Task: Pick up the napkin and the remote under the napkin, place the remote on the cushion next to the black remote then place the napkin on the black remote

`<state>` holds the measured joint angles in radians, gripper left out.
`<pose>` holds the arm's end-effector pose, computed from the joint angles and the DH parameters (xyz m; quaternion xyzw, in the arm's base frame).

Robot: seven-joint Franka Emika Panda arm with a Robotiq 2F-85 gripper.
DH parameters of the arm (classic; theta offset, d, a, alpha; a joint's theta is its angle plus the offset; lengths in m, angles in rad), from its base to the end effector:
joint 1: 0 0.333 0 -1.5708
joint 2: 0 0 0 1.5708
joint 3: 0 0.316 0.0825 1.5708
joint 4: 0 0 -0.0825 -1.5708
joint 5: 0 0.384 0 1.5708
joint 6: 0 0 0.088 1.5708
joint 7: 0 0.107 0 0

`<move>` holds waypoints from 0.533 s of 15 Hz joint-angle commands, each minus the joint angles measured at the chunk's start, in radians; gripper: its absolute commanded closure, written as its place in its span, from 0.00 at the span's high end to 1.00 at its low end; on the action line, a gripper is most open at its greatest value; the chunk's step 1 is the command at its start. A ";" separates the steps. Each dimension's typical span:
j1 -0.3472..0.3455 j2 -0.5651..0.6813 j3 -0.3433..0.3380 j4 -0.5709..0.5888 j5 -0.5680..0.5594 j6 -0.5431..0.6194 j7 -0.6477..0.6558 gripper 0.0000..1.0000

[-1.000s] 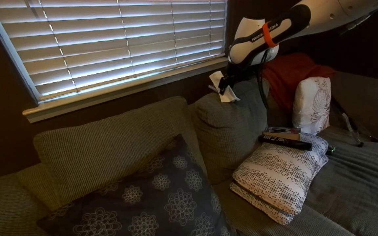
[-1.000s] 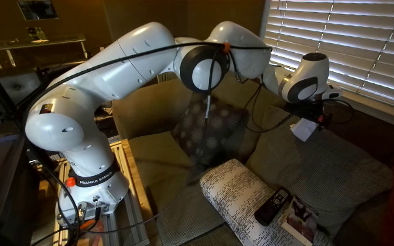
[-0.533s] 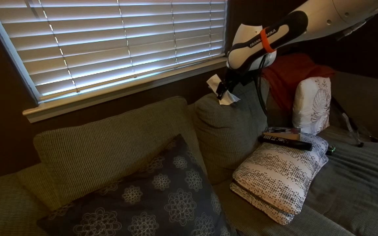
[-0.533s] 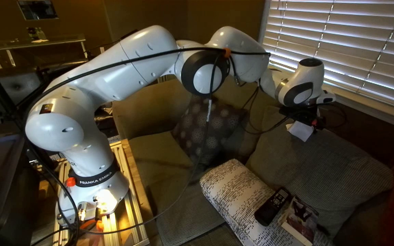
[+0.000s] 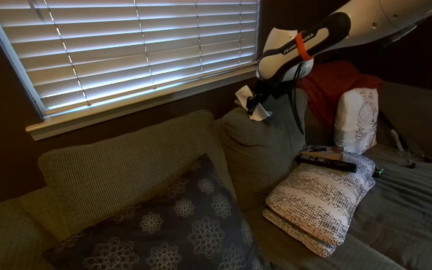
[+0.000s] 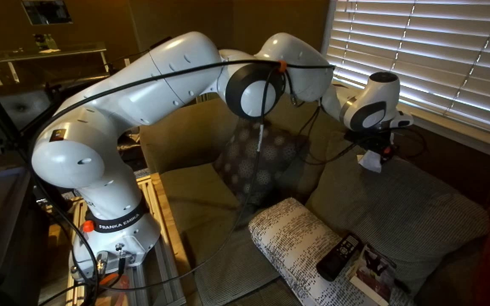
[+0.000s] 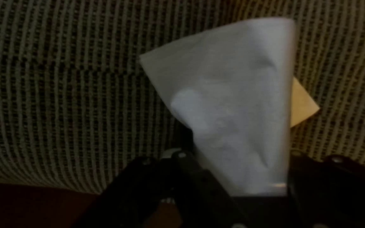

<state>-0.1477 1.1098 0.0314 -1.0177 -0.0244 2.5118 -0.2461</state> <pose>0.8043 -0.1043 0.2008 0.9797 0.0607 0.1886 0.0313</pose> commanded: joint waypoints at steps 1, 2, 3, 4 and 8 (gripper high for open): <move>-0.002 -0.022 0.012 -0.025 0.014 -0.007 0.003 0.27; -0.002 -0.028 0.011 -0.034 0.015 -0.004 0.007 0.27; -0.003 -0.040 0.010 -0.053 0.018 -0.001 0.015 0.27; -0.004 -0.051 0.010 -0.073 0.023 0.009 0.026 0.27; -0.018 -0.140 0.021 -0.218 0.049 0.017 0.051 0.27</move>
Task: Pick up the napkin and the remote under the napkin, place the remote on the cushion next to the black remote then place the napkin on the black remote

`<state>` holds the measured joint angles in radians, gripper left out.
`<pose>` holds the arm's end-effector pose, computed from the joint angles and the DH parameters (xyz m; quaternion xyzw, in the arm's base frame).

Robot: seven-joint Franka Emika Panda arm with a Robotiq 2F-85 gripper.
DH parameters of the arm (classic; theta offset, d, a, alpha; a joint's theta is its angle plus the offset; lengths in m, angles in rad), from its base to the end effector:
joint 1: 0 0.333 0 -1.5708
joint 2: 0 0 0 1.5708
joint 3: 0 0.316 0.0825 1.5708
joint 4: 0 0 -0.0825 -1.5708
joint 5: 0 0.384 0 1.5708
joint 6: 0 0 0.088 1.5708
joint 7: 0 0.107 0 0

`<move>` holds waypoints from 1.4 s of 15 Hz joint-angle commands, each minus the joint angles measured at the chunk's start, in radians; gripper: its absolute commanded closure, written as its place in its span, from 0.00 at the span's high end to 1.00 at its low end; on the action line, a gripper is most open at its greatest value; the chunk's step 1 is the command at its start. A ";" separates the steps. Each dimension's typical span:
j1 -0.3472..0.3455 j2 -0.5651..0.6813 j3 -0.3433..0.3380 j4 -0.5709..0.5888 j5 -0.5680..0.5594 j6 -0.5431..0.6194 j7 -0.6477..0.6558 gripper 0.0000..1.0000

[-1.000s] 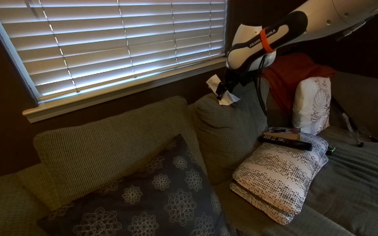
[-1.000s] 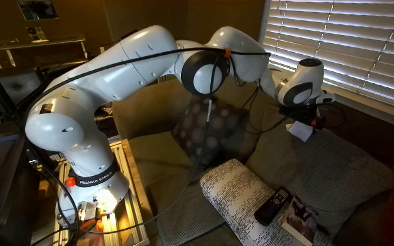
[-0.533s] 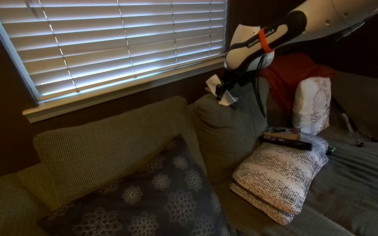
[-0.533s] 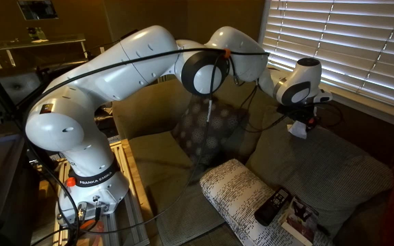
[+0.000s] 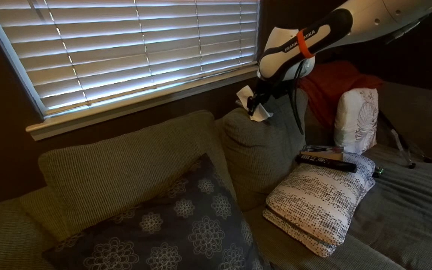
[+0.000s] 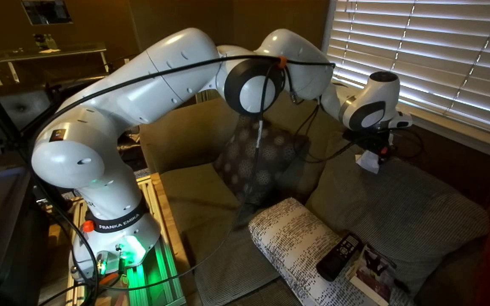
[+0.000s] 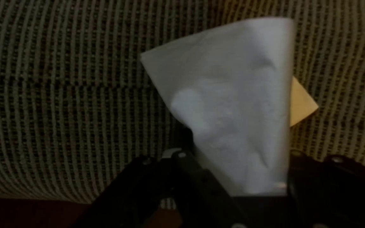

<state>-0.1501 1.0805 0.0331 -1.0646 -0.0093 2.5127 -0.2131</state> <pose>0.7987 -0.1041 0.2017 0.9823 0.0391 0.1820 0.0208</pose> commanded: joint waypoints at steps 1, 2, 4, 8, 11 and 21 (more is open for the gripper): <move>-0.019 -0.142 0.022 -0.220 0.040 0.021 0.019 0.27; -0.025 -0.164 0.029 -0.256 0.047 0.023 0.014 0.27; -0.034 -0.212 0.036 -0.333 0.059 0.036 0.008 0.27; -0.047 -0.305 0.039 -0.498 0.096 0.104 0.028 0.27; -0.046 -0.374 0.035 -0.629 0.120 0.158 0.048 0.27; 0.033 -0.595 -0.022 -1.127 0.162 0.459 0.267 0.27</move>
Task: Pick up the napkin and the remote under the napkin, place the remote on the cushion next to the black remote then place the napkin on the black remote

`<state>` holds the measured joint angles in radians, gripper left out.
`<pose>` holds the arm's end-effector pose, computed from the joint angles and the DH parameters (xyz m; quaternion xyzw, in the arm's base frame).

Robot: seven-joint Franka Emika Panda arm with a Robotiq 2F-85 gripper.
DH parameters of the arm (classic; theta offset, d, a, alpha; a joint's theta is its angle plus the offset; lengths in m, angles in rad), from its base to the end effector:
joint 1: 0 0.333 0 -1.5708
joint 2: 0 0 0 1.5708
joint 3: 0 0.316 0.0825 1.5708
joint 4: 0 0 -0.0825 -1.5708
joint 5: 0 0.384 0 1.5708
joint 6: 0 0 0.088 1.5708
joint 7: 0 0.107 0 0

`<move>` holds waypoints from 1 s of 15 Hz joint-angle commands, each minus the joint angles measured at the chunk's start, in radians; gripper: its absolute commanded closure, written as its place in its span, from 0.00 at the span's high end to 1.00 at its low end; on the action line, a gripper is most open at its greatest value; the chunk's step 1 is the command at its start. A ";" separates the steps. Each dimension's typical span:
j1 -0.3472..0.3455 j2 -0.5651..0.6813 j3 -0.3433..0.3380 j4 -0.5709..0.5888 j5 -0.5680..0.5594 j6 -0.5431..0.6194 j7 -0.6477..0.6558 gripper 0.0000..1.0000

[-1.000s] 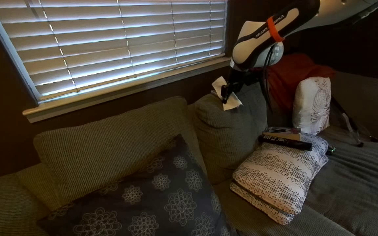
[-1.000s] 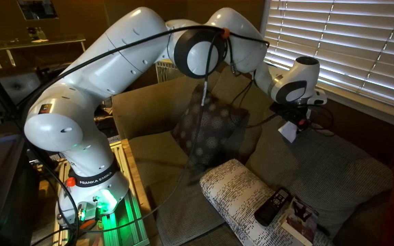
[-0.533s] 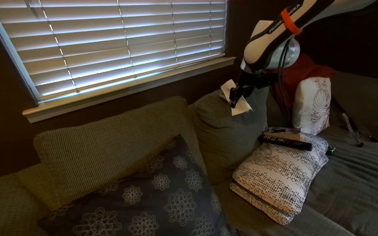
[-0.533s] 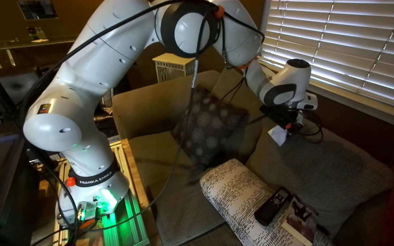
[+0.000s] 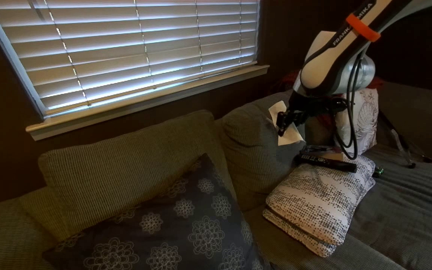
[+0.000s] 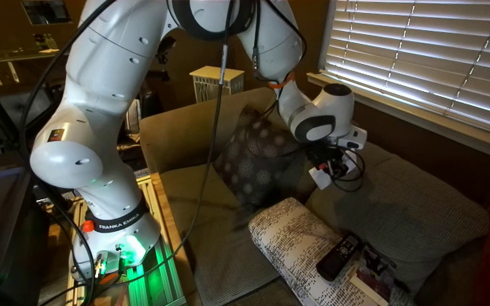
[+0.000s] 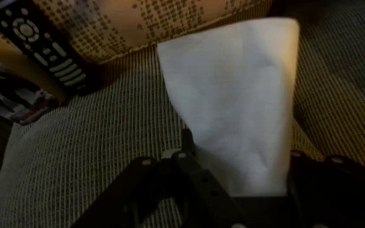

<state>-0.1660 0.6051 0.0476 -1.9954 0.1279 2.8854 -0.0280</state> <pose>0.6248 -0.0830 0.1813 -0.9832 0.1095 -0.1437 0.0272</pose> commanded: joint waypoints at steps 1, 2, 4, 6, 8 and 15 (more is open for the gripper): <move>0.054 -0.147 -0.039 -0.251 0.021 0.104 0.092 0.27; 0.027 -0.046 -0.019 -0.104 0.004 0.055 0.050 0.27; 0.032 -0.060 -0.021 -0.135 0.004 0.063 0.055 0.52; 0.031 -0.054 -0.022 -0.123 0.004 0.063 0.055 0.52; 0.030 -0.053 -0.022 -0.120 0.004 0.063 0.055 0.27; 0.242 0.034 -0.290 -0.176 -0.258 0.039 0.062 0.27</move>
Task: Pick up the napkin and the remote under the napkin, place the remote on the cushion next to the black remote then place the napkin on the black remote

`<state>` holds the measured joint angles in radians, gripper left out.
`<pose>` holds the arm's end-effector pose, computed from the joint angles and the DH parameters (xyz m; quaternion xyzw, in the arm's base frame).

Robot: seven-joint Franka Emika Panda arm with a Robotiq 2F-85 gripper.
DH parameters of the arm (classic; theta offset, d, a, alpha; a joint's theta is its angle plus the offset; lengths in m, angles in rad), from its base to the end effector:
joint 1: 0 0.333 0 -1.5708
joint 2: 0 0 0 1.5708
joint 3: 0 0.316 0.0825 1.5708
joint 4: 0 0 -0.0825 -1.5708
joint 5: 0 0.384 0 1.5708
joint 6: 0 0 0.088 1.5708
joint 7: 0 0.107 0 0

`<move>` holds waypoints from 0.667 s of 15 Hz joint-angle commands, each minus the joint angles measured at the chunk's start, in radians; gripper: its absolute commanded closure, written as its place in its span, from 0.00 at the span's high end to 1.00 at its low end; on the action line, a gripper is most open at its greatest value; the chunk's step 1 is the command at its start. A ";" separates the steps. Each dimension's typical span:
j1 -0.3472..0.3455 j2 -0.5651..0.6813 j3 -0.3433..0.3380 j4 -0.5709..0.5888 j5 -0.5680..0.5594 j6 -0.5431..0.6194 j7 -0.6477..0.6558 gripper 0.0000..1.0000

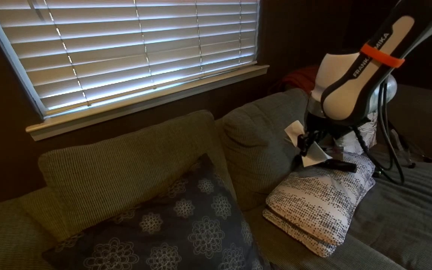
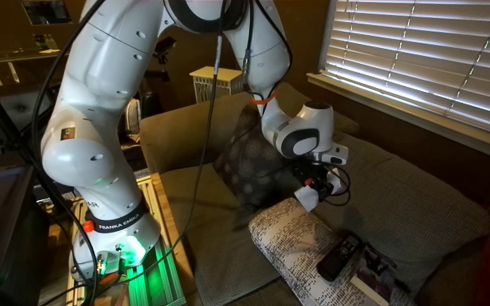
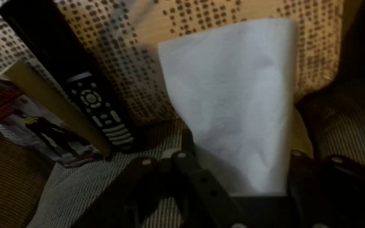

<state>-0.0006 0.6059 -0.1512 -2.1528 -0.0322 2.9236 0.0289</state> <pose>0.5668 -0.0867 0.1329 0.9936 -0.0577 0.0819 0.0516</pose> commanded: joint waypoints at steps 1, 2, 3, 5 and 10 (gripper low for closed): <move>0.085 0.056 -0.103 -0.011 -0.121 -0.003 -0.004 0.27; 0.096 0.073 -0.116 -0.010 -0.143 -0.006 -0.010 0.27; 0.092 0.095 -0.111 0.003 -0.157 -0.008 -0.026 0.27; 0.088 0.124 -0.097 0.011 -0.184 -0.003 -0.057 0.27; 0.055 0.204 -0.033 0.082 -0.169 -0.053 -0.096 0.27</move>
<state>0.0760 0.7558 -0.2139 -2.1377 -0.1934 2.9081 -0.0463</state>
